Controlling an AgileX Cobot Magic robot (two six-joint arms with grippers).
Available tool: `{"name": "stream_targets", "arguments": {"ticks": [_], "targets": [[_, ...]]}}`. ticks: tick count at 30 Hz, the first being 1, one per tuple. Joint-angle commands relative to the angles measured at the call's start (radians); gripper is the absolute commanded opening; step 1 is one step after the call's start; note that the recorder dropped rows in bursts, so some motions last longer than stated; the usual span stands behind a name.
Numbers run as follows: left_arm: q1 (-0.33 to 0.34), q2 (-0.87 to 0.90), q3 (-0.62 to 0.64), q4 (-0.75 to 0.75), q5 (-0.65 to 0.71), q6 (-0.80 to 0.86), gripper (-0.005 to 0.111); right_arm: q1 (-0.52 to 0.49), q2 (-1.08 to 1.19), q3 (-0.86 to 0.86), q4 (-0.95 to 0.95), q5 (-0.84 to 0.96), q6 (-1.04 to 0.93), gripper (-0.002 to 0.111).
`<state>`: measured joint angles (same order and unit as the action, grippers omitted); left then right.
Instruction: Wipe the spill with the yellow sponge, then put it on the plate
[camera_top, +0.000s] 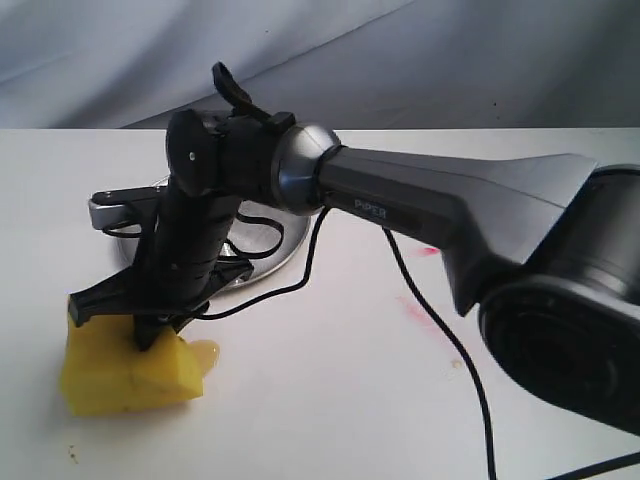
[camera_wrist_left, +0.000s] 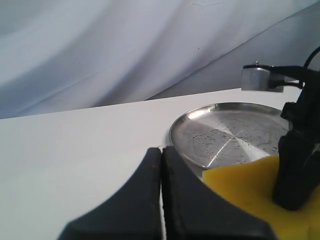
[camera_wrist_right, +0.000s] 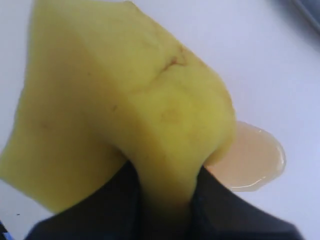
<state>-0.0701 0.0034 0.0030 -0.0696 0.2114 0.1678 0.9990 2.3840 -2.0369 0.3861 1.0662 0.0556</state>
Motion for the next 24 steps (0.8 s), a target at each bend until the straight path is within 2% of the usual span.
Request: {"name": "stream_targets", "arguments": {"ticks": [1,7,11,17,24], "targets": [[0.001,-0.003,-0.003,0.001,-0.006,-0.008,0.000,0.001,0.032,-0.023,-0.127,0.085,0.023,0.000],[0.001,-0.003,-0.003,0.001,-0.006,-0.008,0.000,-0.001,0.032,-0.018,-0.408,0.155,0.064,0.000],[0.001,-0.003,-0.003,0.001,-0.006,-0.008,0.000,-0.005,0.013,0.038,-0.517,0.155,0.085,0.000],[0.001,-0.003,-0.003,0.001,-0.006,-0.008,0.000,-0.062,-0.081,0.265,-0.549,0.123,0.108,0.000],[0.001,-0.003,-0.003,0.001,-0.006,-0.008,0.000,-0.204,-0.247,0.579,-0.575,-0.021,0.141,0.000]]}}
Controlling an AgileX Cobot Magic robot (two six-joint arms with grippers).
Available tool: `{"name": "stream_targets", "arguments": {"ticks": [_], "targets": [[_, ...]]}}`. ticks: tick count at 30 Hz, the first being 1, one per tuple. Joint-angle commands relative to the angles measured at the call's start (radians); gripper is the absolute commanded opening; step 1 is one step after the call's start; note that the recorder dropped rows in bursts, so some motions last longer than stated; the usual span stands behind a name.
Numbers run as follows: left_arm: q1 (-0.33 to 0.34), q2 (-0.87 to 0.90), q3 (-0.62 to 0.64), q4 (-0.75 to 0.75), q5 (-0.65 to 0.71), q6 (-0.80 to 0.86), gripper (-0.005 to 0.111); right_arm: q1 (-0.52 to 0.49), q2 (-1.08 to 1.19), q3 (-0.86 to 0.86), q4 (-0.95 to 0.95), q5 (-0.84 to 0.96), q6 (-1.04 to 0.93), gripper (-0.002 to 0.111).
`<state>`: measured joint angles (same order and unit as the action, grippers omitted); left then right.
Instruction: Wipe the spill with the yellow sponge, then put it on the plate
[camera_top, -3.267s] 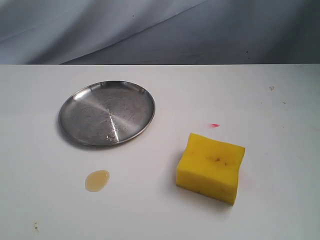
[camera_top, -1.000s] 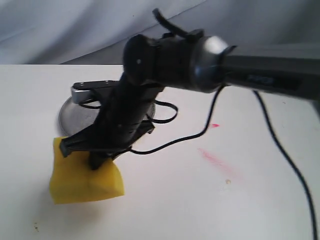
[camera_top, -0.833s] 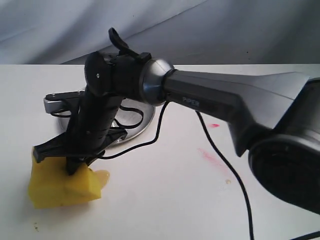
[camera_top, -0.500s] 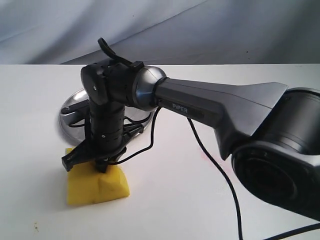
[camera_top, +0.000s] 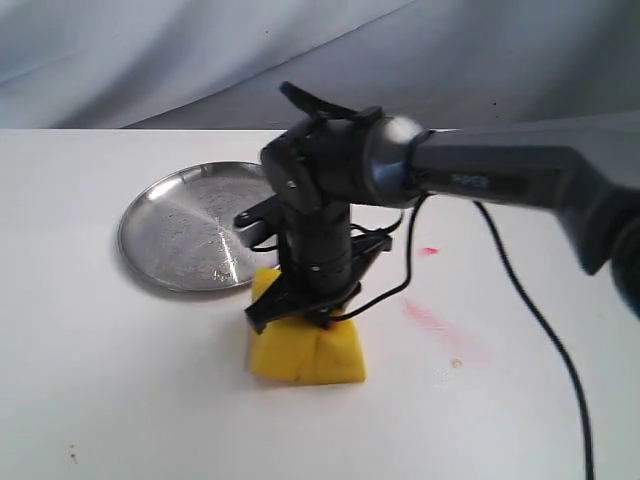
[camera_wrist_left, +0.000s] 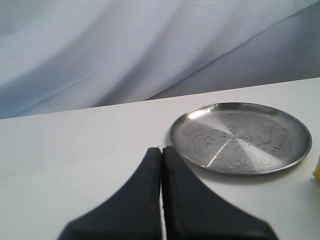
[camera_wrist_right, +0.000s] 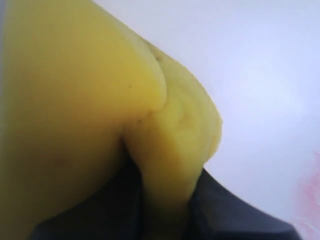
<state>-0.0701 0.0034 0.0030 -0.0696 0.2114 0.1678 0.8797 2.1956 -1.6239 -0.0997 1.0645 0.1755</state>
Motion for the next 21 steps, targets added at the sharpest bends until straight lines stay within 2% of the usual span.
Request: {"name": "stream_targets", "arguments": {"ticks": [1,4,8,14,21], "targets": [[0.001,-0.003,-0.003,0.001,-0.006,-0.008,0.000,-0.108,-0.085,0.205,-0.095,-0.037,0.030,0.000],[0.001,-0.003,-0.003,0.001,-0.006,-0.008,0.000,-0.168,-0.146,0.275,-0.093,-0.069,0.051,0.000],[0.001,-0.003,-0.003,0.001,-0.006,-0.008,0.000,-0.174,-0.157,0.272,-0.066,-0.049,0.068,0.000],[0.001,-0.003,-0.003,0.001,-0.006,-0.008,0.000,-0.036,-0.085,0.176,0.037,-0.093,0.064,0.000],[0.001,-0.003,-0.003,0.001,-0.006,-0.008,0.000,0.175,0.106,-0.146,0.079,-0.015,0.049,0.000]]}}
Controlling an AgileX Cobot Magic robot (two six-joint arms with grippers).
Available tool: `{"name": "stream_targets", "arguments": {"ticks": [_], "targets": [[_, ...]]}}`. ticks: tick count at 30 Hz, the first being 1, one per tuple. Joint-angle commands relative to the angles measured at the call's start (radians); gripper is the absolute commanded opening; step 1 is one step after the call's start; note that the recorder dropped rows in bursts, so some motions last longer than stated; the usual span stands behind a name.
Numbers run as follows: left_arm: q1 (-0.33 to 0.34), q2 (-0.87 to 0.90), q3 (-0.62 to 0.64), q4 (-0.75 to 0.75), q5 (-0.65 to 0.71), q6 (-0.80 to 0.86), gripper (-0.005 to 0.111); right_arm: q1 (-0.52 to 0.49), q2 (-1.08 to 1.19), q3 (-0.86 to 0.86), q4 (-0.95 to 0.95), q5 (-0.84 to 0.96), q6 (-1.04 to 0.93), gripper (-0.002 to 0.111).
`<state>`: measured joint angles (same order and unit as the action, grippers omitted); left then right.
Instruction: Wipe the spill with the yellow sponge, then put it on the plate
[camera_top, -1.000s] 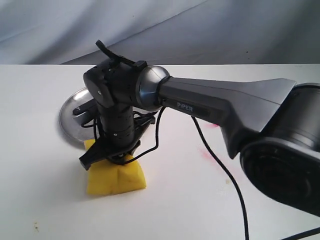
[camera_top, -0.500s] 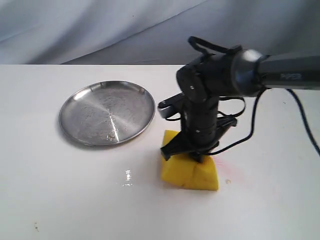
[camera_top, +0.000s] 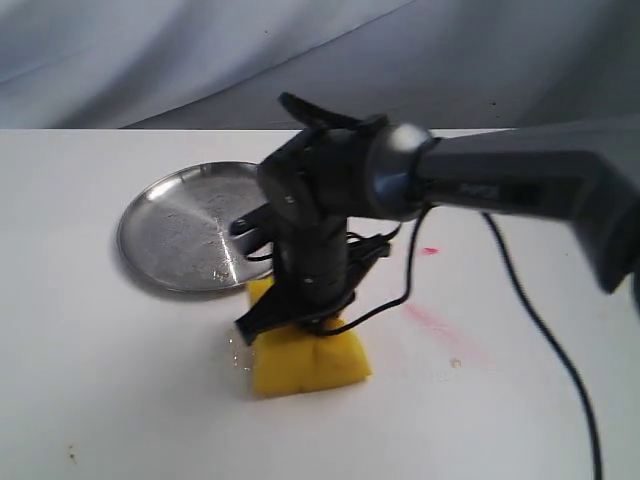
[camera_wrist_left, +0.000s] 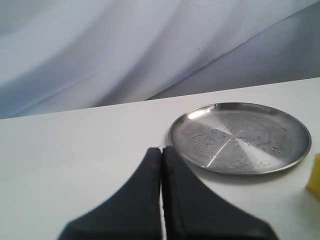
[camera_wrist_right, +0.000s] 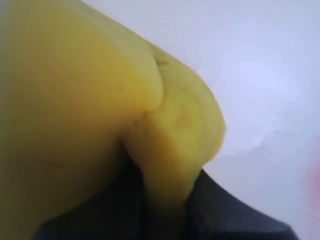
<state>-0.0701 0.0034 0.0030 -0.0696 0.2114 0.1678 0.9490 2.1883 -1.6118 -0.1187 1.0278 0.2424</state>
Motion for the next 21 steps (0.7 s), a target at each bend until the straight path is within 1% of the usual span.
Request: {"name": "stream_targets", "arguments": {"ticks": [1,6,10,12,14,16,21], "targets": [[0.001,-0.003,-0.003,0.001,-0.006,-0.008,0.000,0.125,0.135,-0.215,0.109,0.034,-0.026,0.000],[0.001,-0.003,-0.003,0.001,-0.006,-0.008,0.000,0.204,0.240,-0.455,0.131,0.109,-0.041,0.000],[0.001,-0.003,-0.003,0.001,-0.006,-0.008,0.000,0.217,0.261,-0.546,0.106,0.151,-0.056,0.000],[0.001,-0.003,-0.003,0.001,-0.006,-0.008,0.000,0.212,0.261,-0.548,0.039,0.188,-0.058,0.000],[0.001,-0.003,-0.003,0.001,-0.006,-0.008,0.000,0.204,0.261,-0.546,-0.071,0.193,-0.058,0.000],[0.001,-0.003,-0.003,0.001,-0.006,-0.008,0.000,0.195,0.258,-0.510,-0.169,0.193,-0.054,0.000],[0.001,-0.003,-0.003,0.001,-0.006,-0.008,0.000,0.156,0.198,-0.348,-0.194,0.193,-0.046,0.000]]}}
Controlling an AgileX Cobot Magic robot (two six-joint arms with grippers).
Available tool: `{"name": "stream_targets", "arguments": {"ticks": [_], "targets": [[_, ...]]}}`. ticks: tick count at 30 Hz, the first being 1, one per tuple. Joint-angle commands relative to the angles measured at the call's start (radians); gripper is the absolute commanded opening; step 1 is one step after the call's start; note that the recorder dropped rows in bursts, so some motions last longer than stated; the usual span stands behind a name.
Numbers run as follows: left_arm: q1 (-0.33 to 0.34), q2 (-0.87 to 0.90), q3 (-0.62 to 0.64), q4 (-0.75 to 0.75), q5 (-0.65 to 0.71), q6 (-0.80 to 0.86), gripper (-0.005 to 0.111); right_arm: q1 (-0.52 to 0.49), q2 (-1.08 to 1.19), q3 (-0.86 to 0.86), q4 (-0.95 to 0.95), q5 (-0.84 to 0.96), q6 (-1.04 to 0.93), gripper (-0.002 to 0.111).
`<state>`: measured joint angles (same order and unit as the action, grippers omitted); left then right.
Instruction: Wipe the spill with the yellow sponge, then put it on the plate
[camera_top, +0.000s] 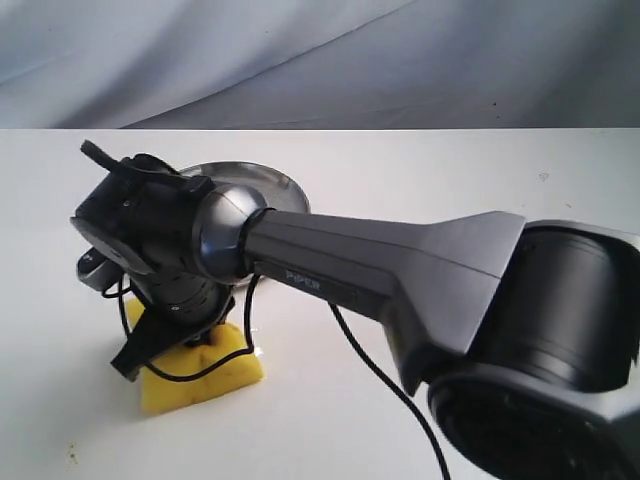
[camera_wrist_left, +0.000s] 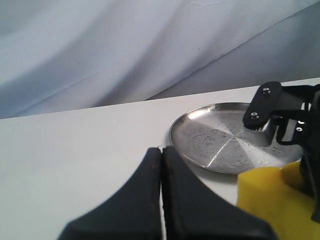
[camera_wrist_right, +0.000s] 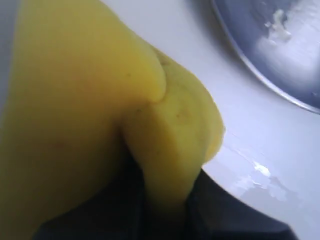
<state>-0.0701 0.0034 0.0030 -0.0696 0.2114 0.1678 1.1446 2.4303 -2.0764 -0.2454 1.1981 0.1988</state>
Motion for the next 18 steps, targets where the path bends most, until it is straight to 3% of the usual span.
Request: {"name": "stream_targets", "arguments": {"ticks": [1,9,18], "targets": [[0.001,-0.003,-0.003,0.001,-0.006,-0.008,0.000,-0.050,-0.065,0.160,-0.069,0.023,0.006,0.000],[0.001,-0.003,-0.003,0.001,-0.006,-0.008,0.000,-0.201,-0.258,0.531,-0.108,-0.137,0.070,0.000],[0.001,-0.003,-0.003,0.001,-0.006,-0.008,0.000,-0.465,-0.423,0.852,-0.135,-0.252,0.106,0.000]]}}
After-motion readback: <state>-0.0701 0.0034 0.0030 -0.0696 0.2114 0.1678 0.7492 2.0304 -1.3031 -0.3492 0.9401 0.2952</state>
